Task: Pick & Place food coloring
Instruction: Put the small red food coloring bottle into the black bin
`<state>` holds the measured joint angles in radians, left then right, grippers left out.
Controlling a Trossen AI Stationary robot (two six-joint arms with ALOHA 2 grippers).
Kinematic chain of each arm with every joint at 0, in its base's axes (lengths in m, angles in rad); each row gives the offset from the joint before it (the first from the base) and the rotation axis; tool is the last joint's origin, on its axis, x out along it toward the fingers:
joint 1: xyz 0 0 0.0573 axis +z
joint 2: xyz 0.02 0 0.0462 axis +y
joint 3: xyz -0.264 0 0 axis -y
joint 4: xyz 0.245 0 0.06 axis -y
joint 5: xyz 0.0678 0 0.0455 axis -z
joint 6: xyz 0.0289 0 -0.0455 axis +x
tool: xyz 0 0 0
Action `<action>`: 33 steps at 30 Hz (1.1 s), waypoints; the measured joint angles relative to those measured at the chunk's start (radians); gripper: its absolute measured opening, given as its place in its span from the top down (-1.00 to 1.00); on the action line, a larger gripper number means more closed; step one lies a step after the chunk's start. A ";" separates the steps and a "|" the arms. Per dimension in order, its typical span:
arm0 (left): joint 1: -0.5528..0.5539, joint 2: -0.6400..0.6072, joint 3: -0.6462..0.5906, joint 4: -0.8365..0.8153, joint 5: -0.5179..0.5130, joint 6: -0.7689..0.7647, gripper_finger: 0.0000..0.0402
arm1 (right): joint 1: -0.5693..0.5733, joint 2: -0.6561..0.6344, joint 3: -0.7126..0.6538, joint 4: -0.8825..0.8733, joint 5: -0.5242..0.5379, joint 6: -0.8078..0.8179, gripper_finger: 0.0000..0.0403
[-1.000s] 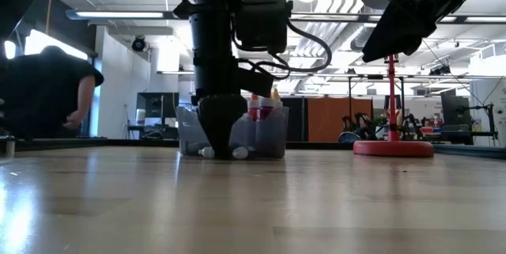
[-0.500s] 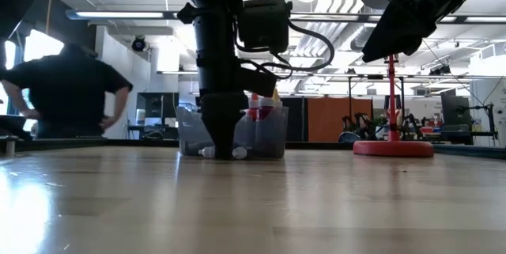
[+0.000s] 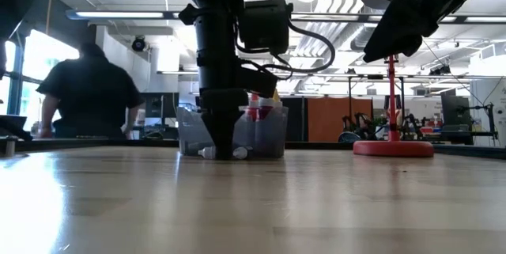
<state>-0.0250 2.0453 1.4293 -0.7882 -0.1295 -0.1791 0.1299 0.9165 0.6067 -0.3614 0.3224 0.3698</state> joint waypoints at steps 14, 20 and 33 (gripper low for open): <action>-0.010 -0.010 0.211 -0.292 -0.118 0.060 0.70 | 0.000 0.000 0.000 0.000 0.000 -0.003 0.26; 0.020 -0.010 0.321 -0.370 -0.281 0.130 0.69 | 0.000 0.000 0.000 0.000 0.002 -0.003 0.26; 0.172 -0.013 0.171 -0.267 -0.248 0.095 0.57 | 0.000 0.000 0.000 0.000 0.003 -0.004 0.26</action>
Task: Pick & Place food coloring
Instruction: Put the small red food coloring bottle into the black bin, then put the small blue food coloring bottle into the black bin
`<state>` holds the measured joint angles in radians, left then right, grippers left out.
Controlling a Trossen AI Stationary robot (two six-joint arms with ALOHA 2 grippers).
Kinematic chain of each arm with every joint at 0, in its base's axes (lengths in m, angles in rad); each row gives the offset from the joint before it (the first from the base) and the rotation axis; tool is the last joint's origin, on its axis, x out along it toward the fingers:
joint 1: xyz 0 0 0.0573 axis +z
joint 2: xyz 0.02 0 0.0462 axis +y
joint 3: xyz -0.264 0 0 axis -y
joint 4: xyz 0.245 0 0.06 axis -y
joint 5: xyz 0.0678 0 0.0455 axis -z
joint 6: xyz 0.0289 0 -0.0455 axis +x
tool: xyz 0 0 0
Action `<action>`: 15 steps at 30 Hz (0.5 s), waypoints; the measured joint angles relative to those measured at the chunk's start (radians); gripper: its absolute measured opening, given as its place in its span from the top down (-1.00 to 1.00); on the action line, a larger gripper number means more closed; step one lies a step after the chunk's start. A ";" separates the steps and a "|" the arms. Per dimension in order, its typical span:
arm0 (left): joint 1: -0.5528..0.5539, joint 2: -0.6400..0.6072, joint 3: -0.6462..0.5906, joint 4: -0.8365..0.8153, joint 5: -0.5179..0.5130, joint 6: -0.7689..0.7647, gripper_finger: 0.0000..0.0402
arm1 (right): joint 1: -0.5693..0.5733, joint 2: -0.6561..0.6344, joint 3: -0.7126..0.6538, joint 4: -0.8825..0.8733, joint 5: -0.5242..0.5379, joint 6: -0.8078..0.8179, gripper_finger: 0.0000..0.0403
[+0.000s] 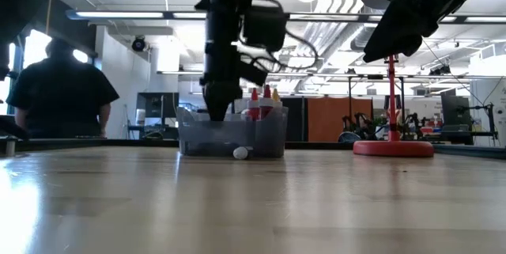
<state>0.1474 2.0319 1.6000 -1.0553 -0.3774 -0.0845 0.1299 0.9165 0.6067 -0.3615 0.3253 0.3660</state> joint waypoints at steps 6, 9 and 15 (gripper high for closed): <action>-0.005 0.000 -0.040 0.038 -0.033 0.002 0.26 | 0.000 0.000 0.000 0.000 0.000 0.000 0.26; -0.011 0.000 -0.031 0.016 -0.060 0.010 0.15 | 0.000 0.000 0.000 0.000 0.000 0.000 0.26; -0.048 -0.001 0.099 -0.209 -0.007 -0.043 0.10 | 0.000 0.000 0.000 0.000 0.000 0.000 0.26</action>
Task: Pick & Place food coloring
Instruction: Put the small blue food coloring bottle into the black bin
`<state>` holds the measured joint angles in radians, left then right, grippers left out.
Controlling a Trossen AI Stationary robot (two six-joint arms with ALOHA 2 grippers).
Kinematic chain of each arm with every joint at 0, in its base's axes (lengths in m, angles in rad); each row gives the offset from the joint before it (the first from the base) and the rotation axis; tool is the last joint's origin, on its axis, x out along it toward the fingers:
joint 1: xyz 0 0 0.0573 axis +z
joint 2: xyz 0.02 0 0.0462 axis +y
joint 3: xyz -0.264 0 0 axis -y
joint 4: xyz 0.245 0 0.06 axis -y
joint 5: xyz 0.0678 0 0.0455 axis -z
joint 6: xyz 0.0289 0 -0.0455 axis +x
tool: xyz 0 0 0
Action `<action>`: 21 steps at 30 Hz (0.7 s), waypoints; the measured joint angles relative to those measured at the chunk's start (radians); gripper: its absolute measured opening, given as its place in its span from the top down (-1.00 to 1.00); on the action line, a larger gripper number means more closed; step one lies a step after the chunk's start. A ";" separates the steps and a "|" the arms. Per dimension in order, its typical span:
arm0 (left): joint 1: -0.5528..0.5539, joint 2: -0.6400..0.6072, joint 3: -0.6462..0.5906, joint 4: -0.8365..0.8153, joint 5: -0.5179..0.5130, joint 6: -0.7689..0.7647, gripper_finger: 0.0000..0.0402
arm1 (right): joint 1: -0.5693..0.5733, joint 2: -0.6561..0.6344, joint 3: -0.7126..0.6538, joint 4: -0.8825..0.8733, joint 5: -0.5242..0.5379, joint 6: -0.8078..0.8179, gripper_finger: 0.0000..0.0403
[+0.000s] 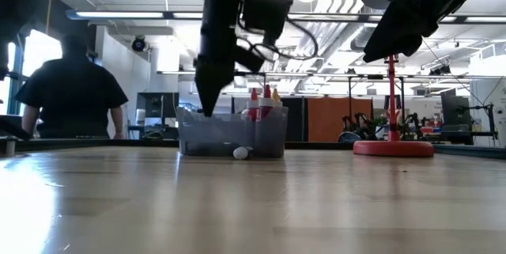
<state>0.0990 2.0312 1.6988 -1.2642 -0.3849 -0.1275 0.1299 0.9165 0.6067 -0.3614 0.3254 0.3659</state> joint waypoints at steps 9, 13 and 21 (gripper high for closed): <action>-0.119 -0.005 0.162 -0.313 0.063 -0.091 0.10 | 0.018 0.080 0.000 0.125 -0.014 -0.164 0.26; -0.169 -0.092 0.161 -0.316 0.095 -0.147 0.10 | 0.024 0.221 0.001 0.360 -0.011 -0.221 0.26; -0.261 -0.297 0.047 -0.299 -0.132 -0.376 0.10 | 0.019 0.565 0.070 0.630 -0.112 -0.724 0.26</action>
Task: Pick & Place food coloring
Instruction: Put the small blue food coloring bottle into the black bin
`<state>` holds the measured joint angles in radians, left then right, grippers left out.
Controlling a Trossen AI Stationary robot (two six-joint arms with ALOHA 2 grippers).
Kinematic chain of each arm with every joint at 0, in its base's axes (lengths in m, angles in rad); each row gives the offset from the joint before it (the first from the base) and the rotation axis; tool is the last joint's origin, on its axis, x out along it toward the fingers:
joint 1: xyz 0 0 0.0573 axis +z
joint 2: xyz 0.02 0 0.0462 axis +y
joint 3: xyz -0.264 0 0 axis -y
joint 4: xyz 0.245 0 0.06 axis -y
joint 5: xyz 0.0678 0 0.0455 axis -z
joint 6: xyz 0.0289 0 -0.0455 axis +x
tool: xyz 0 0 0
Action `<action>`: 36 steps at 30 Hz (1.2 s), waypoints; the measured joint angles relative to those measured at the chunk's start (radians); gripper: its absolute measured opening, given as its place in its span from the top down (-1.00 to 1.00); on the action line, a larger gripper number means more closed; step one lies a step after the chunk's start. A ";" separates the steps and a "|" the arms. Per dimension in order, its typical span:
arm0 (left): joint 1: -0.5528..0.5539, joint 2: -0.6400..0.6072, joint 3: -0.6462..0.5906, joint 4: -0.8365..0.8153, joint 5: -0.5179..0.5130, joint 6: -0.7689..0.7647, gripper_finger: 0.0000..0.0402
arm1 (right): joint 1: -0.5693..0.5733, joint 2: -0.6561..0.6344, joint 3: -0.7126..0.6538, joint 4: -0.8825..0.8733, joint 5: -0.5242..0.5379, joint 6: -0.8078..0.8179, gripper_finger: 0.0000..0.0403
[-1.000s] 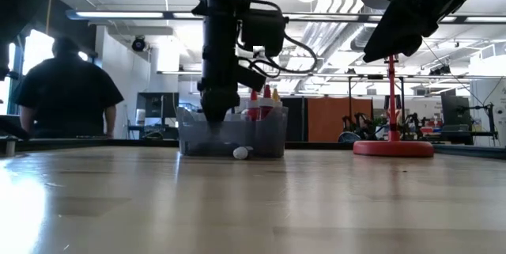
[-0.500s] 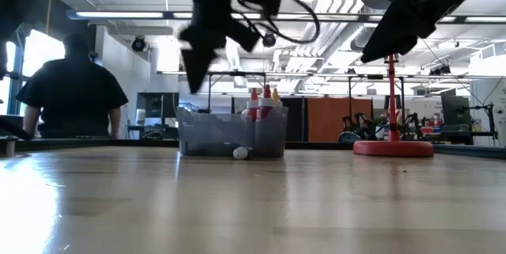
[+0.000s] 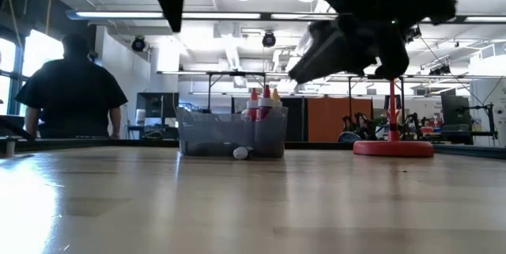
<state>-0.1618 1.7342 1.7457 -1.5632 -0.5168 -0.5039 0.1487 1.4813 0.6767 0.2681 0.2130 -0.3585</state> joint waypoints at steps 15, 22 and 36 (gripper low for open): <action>-0.048 -0.091 -0.154 -0.005 0.027 -0.156 0.10 | -0.075 0.568 0.719 -0.695 -0.024 -0.350 0.26; -0.048 -0.089 -0.181 -0.006 0.031 -0.156 0.10 | -0.100 0.726 0.961 -0.926 0.039 -0.461 0.26; -0.048 -0.089 -0.238 -0.008 0.027 -0.154 0.10 | -0.120 0.774 1.034 -1.044 0.090 -0.642 0.26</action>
<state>-0.2096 1.6447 1.5075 -1.5707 -0.4898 -0.6579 0.0287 2.2549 1.7108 -0.7761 0.3028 -1.0003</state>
